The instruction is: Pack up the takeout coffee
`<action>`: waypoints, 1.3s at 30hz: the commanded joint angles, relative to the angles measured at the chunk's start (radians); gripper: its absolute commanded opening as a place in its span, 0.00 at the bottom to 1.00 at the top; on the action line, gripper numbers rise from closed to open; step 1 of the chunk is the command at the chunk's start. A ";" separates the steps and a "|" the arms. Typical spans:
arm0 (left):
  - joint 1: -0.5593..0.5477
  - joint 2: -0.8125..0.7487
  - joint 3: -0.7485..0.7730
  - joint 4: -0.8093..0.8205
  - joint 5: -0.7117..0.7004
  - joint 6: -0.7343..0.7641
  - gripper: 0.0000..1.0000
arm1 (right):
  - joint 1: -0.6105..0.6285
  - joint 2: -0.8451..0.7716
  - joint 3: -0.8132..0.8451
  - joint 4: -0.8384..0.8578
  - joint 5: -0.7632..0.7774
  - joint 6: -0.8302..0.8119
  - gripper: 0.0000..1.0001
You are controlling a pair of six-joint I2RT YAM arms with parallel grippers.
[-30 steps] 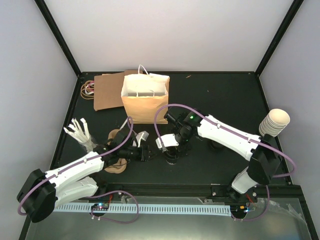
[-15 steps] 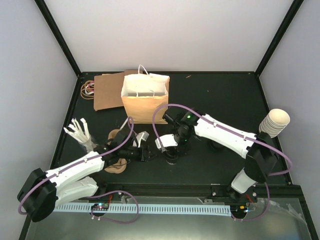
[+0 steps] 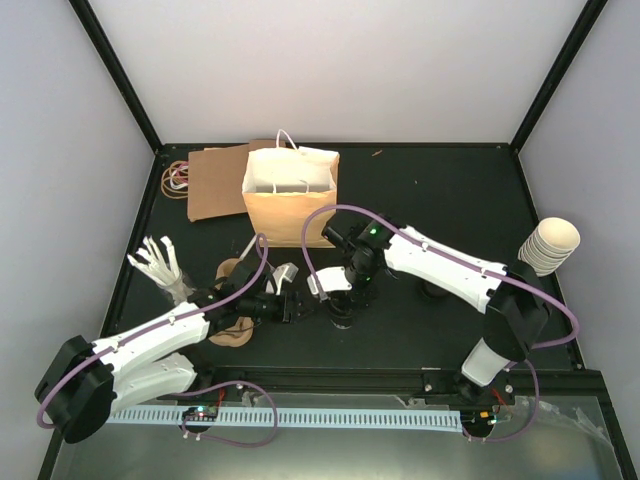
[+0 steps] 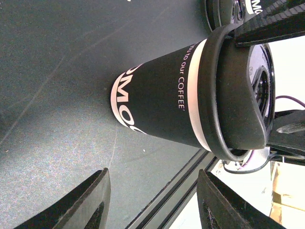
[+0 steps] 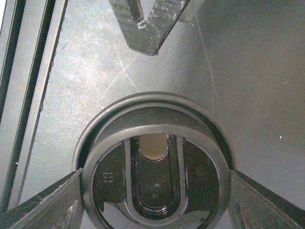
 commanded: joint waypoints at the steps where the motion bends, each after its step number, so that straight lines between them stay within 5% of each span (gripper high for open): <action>1: 0.001 0.008 0.032 0.006 0.017 0.019 0.53 | -0.002 0.002 0.036 -0.016 -0.029 0.052 0.79; 16: 0.001 -0.042 0.025 -0.008 -0.030 0.010 0.51 | 0.000 -0.106 -0.042 0.119 -0.037 0.587 0.70; 31: 0.001 -0.065 0.013 -0.004 -0.035 -0.006 0.52 | 0.045 -0.183 -0.145 0.176 0.240 1.248 0.70; 39: 0.002 -0.041 -0.029 0.161 -0.005 -0.092 0.52 | 0.071 -0.240 -0.202 0.222 0.356 1.506 0.67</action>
